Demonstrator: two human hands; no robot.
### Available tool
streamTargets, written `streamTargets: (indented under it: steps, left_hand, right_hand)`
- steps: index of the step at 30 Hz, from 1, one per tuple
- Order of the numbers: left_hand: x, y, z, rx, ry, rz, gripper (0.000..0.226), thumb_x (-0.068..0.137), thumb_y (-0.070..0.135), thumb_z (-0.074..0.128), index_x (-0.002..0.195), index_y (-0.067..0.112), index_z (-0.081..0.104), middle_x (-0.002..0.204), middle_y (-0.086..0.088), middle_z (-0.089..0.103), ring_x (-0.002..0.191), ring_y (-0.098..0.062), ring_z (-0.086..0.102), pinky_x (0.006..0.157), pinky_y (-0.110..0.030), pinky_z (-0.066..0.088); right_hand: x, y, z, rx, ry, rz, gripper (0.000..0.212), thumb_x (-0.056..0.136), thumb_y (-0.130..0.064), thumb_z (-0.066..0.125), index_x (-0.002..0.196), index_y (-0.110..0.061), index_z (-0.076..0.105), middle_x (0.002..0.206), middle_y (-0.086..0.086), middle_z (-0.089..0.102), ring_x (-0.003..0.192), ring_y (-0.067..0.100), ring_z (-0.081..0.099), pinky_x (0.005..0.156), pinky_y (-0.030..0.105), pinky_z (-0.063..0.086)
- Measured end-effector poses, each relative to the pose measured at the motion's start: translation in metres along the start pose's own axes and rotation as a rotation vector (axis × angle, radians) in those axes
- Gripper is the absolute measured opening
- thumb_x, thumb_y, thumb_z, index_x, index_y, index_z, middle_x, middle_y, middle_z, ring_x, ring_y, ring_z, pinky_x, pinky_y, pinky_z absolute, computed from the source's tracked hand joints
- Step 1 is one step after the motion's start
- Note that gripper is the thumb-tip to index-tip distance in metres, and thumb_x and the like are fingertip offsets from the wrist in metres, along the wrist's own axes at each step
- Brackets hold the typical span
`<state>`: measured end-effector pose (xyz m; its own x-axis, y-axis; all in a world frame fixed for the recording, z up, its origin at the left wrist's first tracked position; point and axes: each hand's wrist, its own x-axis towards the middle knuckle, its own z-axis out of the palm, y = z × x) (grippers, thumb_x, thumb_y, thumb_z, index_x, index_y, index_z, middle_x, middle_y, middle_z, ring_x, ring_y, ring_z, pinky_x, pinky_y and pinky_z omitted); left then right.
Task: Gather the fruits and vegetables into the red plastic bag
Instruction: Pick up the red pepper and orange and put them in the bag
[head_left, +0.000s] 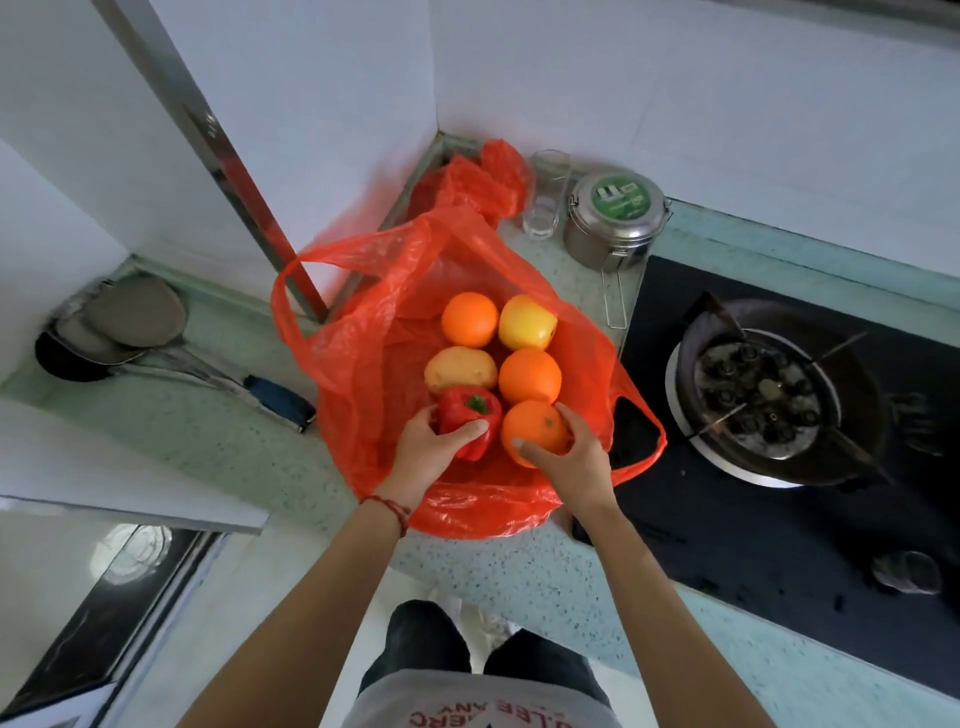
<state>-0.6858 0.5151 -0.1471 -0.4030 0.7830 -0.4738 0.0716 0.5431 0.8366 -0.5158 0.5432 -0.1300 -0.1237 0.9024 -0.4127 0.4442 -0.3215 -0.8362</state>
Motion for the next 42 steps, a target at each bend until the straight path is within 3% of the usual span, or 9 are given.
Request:
streamTargets:
  steps: [4,6,13,19,28,32,35,37,42]
  left_hand:
    - [0.005,0.002,0.005,0.032,-0.018,0.016,0.042,0.066,0.035,0.079,0.100,0.013,0.066,0.092,-0.003,0.066,0.088,-0.017,0.062,0.077,-0.029,0.047]
    - [0.008,0.002,0.007,0.057,-0.030,0.026,0.031,0.071,0.032,0.076,0.095,0.015,0.067,0.087,-0.002,0.066,0.084,-0.015,0.062,0.071,-0.024,0.046]
    - [0.012,-0.002,0.010,0.071,-0.055,0.050,0.029,0.074,0.033,0.072,0.094,0.013,0.069,0.083,-0.002,0.067,0.079,-0.011,0.061,0.054,-0.002,0.042]
    - [0.010,-0.005,0.008,0.062,-0.067,0.075,0.036,0.075,0.034,0.072,0.104,0.014,0.065,0.094,-0.001,0.066,0.089,-0.014,0.061,0.070,-0.018,0.045]
    - [0.001,-0.004,-0.005,0.056,-0.077,0.129,0.057,0.064,0.052,0.068,0.112,0.021,0.062,0.105,0.002,0.067,0.100,-0.014,0.062,0.087,-0.031,0.049]
    - [-0.006,-0.003,-0.013,0.092,-0.090,0.173,0.061,0.064,0.059,0.063,0.114,0.024,0.059,0.112,0.002,0.067,0.104,-0.013,0.060,0.096,-0.041,0.048]
    - [-0.014,0.001,-0.016,0.207,-0.056,0.270,0.055,0.078,0.040,0.066,0.124,0.013,0.053,0.125,-0.006,0.058,0.116,-0.016,0.052,0.100,-0.031,0.039]
    - [-0.017,0.001,-0.018,0.325,-0.011,0.376,0.058,0.082,0.032,0.065,0.130,0.005,0.045,0.132,-0.014,0.051,0.124,-0.024,0.045,0.104,-0.033,0.035]
    - [-0.023,-0.001,-0.020,0.562,-0.072,0.599,0.062,0.083,0.036,0.062,0.131,0.002,0.044,0.135,-0.022,0.046,0.129,-0.034,0.038,0.108,-0.040,0.033]
  right_hand:
    - [0.004,0.002,0.001,-0.031,0.016,0.035,0.078,0.074,-0.032,0.074,0.140,-0.022,0.034,0.137,0.005,0.047,0.120,0.020,0.047,0.085,0.025,0.039]
    - [0.006,0.005,0.003,-0.074,0.016,0.038,0.080,0.073,-0.033,0.075,0.140,-0.021,0.033,0.138,0.006,0.046,0.123,0.022,0.046,0.091,0.029,0.041]
    - [0.008,0.010,0.009,-0.202,0.002,0.027,0.085,0.075,-0.038,0.072,0.143,-0.018,0.025,0.145,0.008,0.038,0.131,0.025,0.037,0.105,0.038,0.036]
    - [0.004,0.008,0.013,-0.262,0.015,0.000,0.085,0.078,-0.037,0.069,0.145,-0.017,0.020,0.148,0.008,0.030,0.136,0.026,0.029,0.106,0.039,0.032]
    - [-0.010,0.004,0.009,-0.217,0.124,-0.074,0.075,0.081,-0.036,0.066,0.142,-0.016,0.028,0.148,0.006,0.033,0.135,0.022,0.032,0.103,0.032,0.034]
    - [-0.019,0.004,0.009,-0.204,0.186,-0.114,0.067,0.084,-0.036,0.063,0.140,-0.016,0.033,0.146,0.006,0.038,0.134,0.022,0.036,0.105,0.035,0.036]
    - [-0.026,0.005,0.010,-0.241,0.242,-0.164,0.062,0.086,-0.036,0.060,0.138,-0.014,0.036,0.144,0.007,0.041,0.132,0.022,0.038,0.105,0.033,0.035]
    - [-0.030,0.006,0.010,-0.278,0.278,-0.184,0.060,0.086,-0.038,0.059,0.138,-0.013,0.038,0.143,0.008,0.041,0.132,0.021,0.038,0.104,0.033,0.035]
    - [-0.045,0.012,0.011,-0.424,0.355,-0.207,0.059,0.088,-0.042,0.053,0.138,-0.014,0.037,0.145,0.008,0.039,0.133,0.025,0.036,0.100,0.044,0.044]
